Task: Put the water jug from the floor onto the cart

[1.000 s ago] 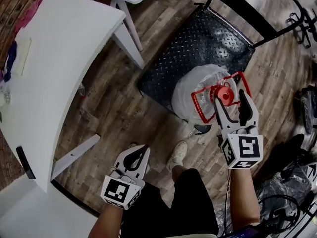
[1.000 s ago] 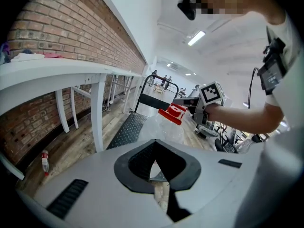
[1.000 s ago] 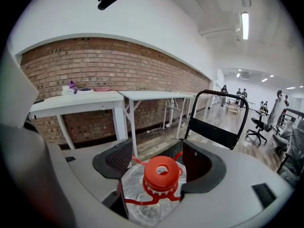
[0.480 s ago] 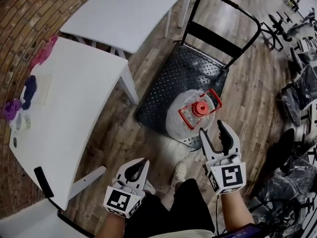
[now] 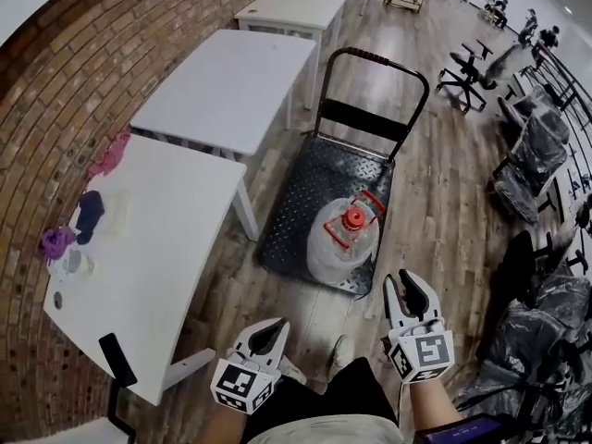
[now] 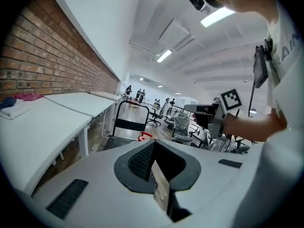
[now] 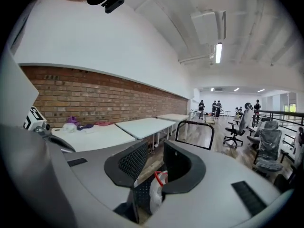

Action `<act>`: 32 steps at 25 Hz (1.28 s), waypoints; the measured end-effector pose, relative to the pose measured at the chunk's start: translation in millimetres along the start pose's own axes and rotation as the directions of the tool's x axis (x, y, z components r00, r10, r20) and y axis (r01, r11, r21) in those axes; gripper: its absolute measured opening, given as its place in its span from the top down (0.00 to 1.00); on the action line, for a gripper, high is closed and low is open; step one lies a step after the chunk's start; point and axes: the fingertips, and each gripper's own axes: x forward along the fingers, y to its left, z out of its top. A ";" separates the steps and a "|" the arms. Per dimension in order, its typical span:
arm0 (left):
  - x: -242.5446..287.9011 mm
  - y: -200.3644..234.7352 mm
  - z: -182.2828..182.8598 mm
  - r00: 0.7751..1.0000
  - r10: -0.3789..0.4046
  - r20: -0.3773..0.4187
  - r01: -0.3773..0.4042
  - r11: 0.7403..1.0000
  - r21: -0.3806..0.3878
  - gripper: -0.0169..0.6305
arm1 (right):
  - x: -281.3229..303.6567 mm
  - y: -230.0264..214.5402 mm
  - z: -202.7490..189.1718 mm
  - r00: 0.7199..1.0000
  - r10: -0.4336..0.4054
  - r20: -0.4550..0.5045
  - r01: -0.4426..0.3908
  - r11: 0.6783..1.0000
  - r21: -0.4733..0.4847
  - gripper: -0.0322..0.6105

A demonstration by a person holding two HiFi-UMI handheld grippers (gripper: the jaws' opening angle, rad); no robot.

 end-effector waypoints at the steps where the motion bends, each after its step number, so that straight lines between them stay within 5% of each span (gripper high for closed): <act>1: -4.7 -3.9 1.5 1.000 -0.004 0.005 0.004 1.000 -0.004 0.98 | -9.1 -0.9 2.9 1.000 -0.009 0.000 0.009 1.000 0.008 0.79; 12: -25.4 -45.1 47.4 0.990 0.026 0.140 -0.025 1.000 -0.003 0.98 | -95.0 -6.7 28.7 0.999 0.027 0.024 -0.026 0.999 -0.034 0.94; 19: -22.0 -115.8 80.0 0.980 0.040 0.194 -0.056 0.996 0.076 0.98 | -155.9 -39.5 20.3 0.997 0.063 0.039 -0.062 0.998 -0.016 0.95; 32: -54.0 -201.6 92.2 0.981 0.054 0.187 -0.087 0.982 0.169 0.98 | -230.2 -70.1 13.9 0.993 0.069 0.093 -0.071 0.997 0.018 0.95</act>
